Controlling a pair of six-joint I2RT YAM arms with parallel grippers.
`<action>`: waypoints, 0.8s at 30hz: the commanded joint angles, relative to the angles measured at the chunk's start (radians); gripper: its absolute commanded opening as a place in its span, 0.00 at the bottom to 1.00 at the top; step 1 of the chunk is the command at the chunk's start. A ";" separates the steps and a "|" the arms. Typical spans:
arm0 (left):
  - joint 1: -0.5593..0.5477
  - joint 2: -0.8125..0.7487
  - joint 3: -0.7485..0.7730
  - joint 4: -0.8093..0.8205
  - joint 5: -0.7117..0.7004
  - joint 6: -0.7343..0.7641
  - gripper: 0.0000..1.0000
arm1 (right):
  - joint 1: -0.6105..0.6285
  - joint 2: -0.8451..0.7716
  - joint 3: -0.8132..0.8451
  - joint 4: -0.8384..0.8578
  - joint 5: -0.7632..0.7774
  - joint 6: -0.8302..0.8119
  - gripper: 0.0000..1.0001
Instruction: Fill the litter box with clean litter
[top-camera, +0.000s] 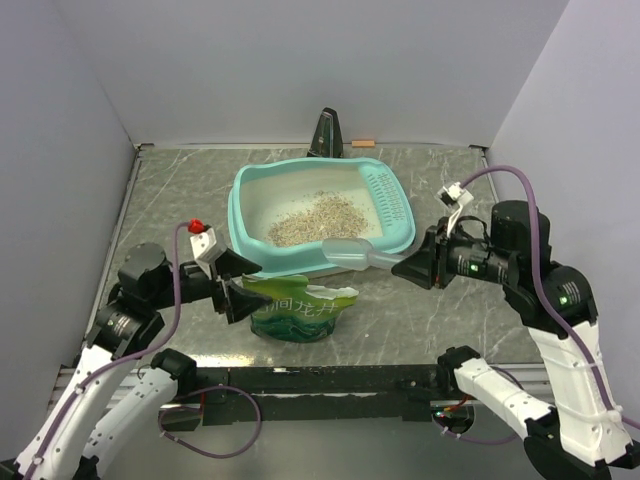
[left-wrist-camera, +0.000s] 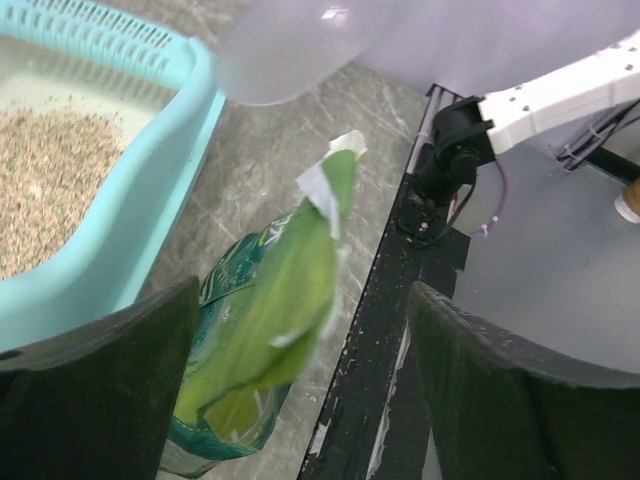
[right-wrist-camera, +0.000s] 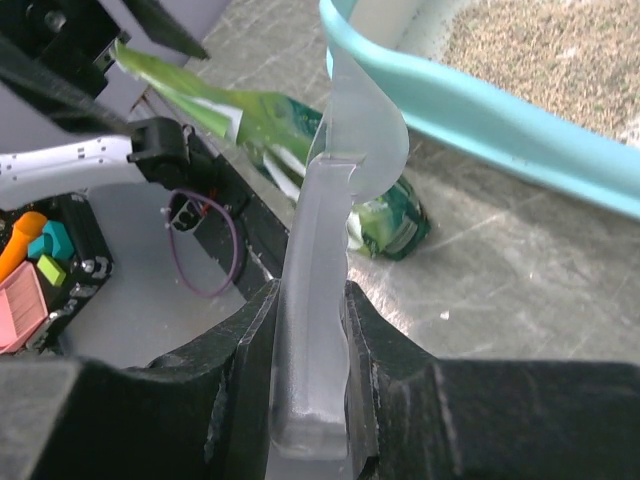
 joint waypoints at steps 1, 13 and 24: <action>-0.024 0.058 -0.014 0.009 -0.091 0.029 0.78 | 0.014 -0.038 0.024 -0.094 0.015 -0.007 0.00; -0.038 0.056 -0.025 0.018 -0.174 0.034 0.01 | 0.047 -0.052 -0.048 -0.116 -0.027 -0.073 0.00; -0.041 0.072 -0.024 0.018 -0.164 0.032 0.01 | 0.109 -0.062 -0.045 -0.107 -0.008 -0.115 0.00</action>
